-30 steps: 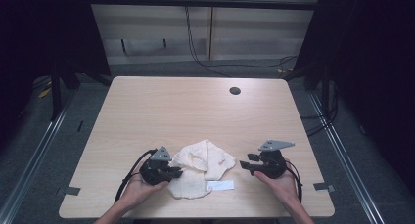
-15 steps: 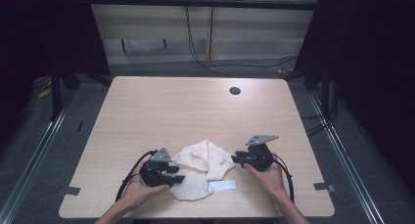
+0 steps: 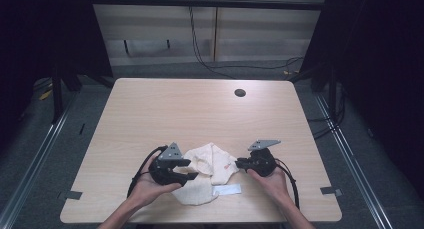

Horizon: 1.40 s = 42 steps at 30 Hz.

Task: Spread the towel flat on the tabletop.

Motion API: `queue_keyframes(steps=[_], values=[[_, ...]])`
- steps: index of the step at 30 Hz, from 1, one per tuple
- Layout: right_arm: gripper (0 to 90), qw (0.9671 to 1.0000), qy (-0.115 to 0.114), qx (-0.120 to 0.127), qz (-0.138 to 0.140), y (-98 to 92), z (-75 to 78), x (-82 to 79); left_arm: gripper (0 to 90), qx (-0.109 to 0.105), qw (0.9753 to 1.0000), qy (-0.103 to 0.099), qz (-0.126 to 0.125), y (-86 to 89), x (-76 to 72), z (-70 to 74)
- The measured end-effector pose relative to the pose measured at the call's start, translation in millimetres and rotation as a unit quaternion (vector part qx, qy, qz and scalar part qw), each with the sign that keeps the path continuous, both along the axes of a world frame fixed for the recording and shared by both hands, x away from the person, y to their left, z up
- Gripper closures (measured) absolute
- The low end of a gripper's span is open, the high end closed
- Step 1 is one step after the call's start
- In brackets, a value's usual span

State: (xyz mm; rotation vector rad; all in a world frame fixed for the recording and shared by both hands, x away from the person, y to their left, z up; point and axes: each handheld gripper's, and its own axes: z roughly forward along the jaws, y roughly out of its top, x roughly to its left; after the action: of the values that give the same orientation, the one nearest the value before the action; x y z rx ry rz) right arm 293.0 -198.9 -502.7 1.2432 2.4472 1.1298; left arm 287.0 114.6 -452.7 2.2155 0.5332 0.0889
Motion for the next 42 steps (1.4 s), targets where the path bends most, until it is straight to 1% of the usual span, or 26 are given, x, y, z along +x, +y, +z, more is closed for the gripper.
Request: queue_keyframes(steps=[1, 2, 4, 6, 8, 9, 12, 16, 17, 20, 21, 22, 23, 24, 25, 26, 27, 28, 30, 32, 33, 34, 36, 37, 40, 42], values=[[87.6, 1.0, 0.003, 0.004, -0.006, -0.4, -0.4, 0.8, 58.6, 0.002, 0.9998, -0.014, -0.013, -8.1, 2.1, 3.4], [87.6, 1.0, 0.003, 0.004, -0.006, -0.4, -0.4, 0.8, 62.0, 0.002, 0.9998, -0.014, -0.013, -8.1, 2.1, 3.4], [88.4, 0.9998, 0.009, 0.012, -0.013, -1.5, -1.0, 0.9, 64.9, -0.003, 0.9995, -0.011, -0.029, -20.0, 5.6, 5.2], [88.6, 0.9998, 0.009, 0.01, -0.013, -1.2, -0.8, 0.8, 69.5, 0.002, 0.9992, -0.011, -0.039, -23.5, 6.3, 4.4], [88.6, 0.9998, 0.008, 0.01, -0.013, -1.0, -0.7, 0.8, 70.4, 0.0, 0.9989, -0.004, -0.046, -29.2, 7.4, -0.6], [88.6, 0.9998, 0.007, 0.009, -0.014, -0.7, -0.8, 0.3, 70.4, 0.002, 0.9986, 0.004, -0.053, -32.5, 9.5, -7.7], [88.4, 0.9998, 0.0, 0.01, -0.015, 0.3, -1.8, -0.8, 67.4, 0.02, 0.9979, 0.029, -0.054, -37.5, 15.7, -16.9], [88.5, 0.9998, 0.001, 0.011, -0.017, 0.8, -1.7, -0.6, 68.4, 0.012, 0.9977, 0.035, -0.057, -41.1, 19.2, -22.0], [88.5, 0.9998, 0.004, 0.013, -0.016, 0.3, -1.8, -0.1, 68.3, 0.02, 0.9971, 0.035, -0.064, -42.3, 18.6, -23.0], [88.4, 0.9998, 0.003, 0.015, -0.014, -0.2, -2.1, 0.3, 65.7, 0.02, 0.9974, 0.028, -0.064, -46.1, 15.1, -27.6], [88.4, 0.9998, 0.003, 0.014, -0.014, 0.0, -2.0, 0.2, 65.1, 0.031, 0.9967, 0.023, -0.072, -47.7, 14.3, -29.6], [88.4, 0.9998, 0.003, 0.014, -0.014, 0.0, -2.0, 0.2, 64.6, 0.031, 0.9967, 0.023, -0.072, -47.7, 14.3, -29.6], [88.3, 0.9998, 0.003, 0.012, -0.016, 0.1, -1.9, -0.1, 64.6, 0.041, 0.9964, 0.019, -0.072, -48.3, 14.2, -30.2], [88.3, 0.9998, 0.002, 0.014, -0.013, -0.3, -2.1, 0.1, 64.3, 0.035, 0.9968, 0.023, -0.068, -49.3, 13.5, -31.9], [88.3, 0.9998, 0.001, 0.014, -0.012, -0.5, -2.1, 0.0, 64.4, 0.043, 0.9963, 0.018, -0.073, -49.4, 14.1, -32.2], [88.3, 0.9998, 0.001, 0.013, -0.011, -0.5, -2.1, 0.0, 65.6, 0.05, 0.9959, 0.017, -0.074, -49.4, 14.0, -32.5], [88.3, 0.9999, 0.001, 0.013, -0.011, -0.6, -2.0, 0.1, 70.2, 0.055, 0.9958, 0.005, -0.073, -49.6, 13.0, -33.6], [88.3, 0.9999, 0.002, 0.011, -0.012, -0.7, -1.7, 0.0, 75.8, 0.049, 0.9965, 0.006, -0.067, -49.6, 12.5, -34.0], [88.4, 0.9998, 0.001, 0.01, -0.016, -1.6, -1.4, 0.1, 86.8, 0.037, 0.9967, 0.01, -0.072, -45.7, 14.9, -31.6], [88.6, 0.9997, 0.001, 0.016, -0.02, -4.4, -0.2, 0.2, 87.5, 0.023, 0.9972, 0.028, -0.066, -42.6, 16.5, -27.5], [88.6, 0.9995, 0.0, 0.021, -0.022, -6.0, 1.4, 0.0, 87.6, 0.023, 0.9972, 0.028, -0.066, -42.6, 16.5, -27.5], [88.5, 0.9993, -0.004, 0.027, -0.024, -7.4, 3.5, -0.5, 87.7, 0.004, 0.9975, 0.035, -0.062, -41.2, 16.7, -25.6], [88.6, 0.9989, -0.012, 0.036, -0.026, -10.3, 7.2, -1.1, 87.7, -0.013, 0.998, 0.028, -0.055, -33.4, 18.8, -14.6], [88.6, 0.9989, -0.012, 0.036, -0.026, -10.3, 7.2, -1.1, 87.8, -0.013, 0.998, 0.028, -0.055, -33.4, 18.8, -14.6], [88.6, 0.9983, -0.02, 0.046, -0.031, -15.0, 12.5, -2.8, 87.8, -0.045, 0.9983, 0.02, -0.032, -16.9, 23.9, -3.1], [88.6, 0.9979, -0.023, 0.05, -0.034, -17.3, 14.2, -3.2, 87.7, -0.05, 0.9982, 0.02, -0.026, -12.0, 25.8, -0.2]])
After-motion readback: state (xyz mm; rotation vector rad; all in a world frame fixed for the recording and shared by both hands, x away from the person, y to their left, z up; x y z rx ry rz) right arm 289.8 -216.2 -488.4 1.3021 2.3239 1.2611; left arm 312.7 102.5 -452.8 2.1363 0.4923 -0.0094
